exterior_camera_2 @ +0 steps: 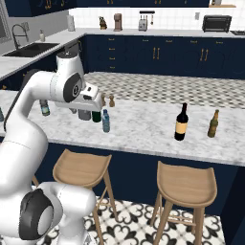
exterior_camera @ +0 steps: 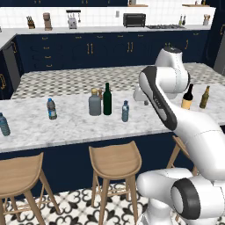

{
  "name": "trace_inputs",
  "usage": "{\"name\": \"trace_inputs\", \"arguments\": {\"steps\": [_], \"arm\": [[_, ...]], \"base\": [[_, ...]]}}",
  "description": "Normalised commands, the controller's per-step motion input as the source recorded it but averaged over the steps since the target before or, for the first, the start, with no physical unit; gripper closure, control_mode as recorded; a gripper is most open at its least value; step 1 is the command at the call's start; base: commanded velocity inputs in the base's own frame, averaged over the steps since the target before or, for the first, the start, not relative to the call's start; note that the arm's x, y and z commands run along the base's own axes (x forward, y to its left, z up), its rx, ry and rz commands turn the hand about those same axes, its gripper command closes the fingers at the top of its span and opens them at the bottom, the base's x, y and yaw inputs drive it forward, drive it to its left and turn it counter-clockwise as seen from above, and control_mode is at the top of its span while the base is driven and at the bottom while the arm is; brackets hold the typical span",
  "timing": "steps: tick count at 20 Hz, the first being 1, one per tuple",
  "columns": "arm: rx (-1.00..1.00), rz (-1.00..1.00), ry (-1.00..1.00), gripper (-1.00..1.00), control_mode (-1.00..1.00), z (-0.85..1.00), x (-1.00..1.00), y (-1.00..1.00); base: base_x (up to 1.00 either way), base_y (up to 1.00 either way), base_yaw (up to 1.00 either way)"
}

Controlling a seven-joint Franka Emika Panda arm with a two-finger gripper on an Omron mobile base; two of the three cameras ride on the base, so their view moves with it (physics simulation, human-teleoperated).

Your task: Move the plastic bottles in the middle to the plastics group, and the glass bottles in the middle to the glass group.

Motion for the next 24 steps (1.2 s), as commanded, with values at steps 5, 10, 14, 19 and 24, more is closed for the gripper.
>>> {"name": "trace_inputs", "arguments": {"steps": [5,10,14,19,24], "arm": [[0.0,0.02,0.02,-1.0,-1.0,0.0,-0.06,0.0],[0.0,0.0,0.0,-1.0,-1.0,-0.17,0.0,0.0],[0.0,0.0,-0.05,-1.0,-1.0,-0.07,0.42,0.0],[0.0,0.0,0.01,-1.0,-1.0,-0.07,0.87,0.0],[0.0,0.03,0.01,-1.0,-1.0,-0.23,0.83,0.0]], "base": [[0.0,0.0,0.0],[0.0,0.0,0.0],[0.0,0.0,0.0],[0.0,0.0,0.0],[0.0,0.0,0.0]]}}
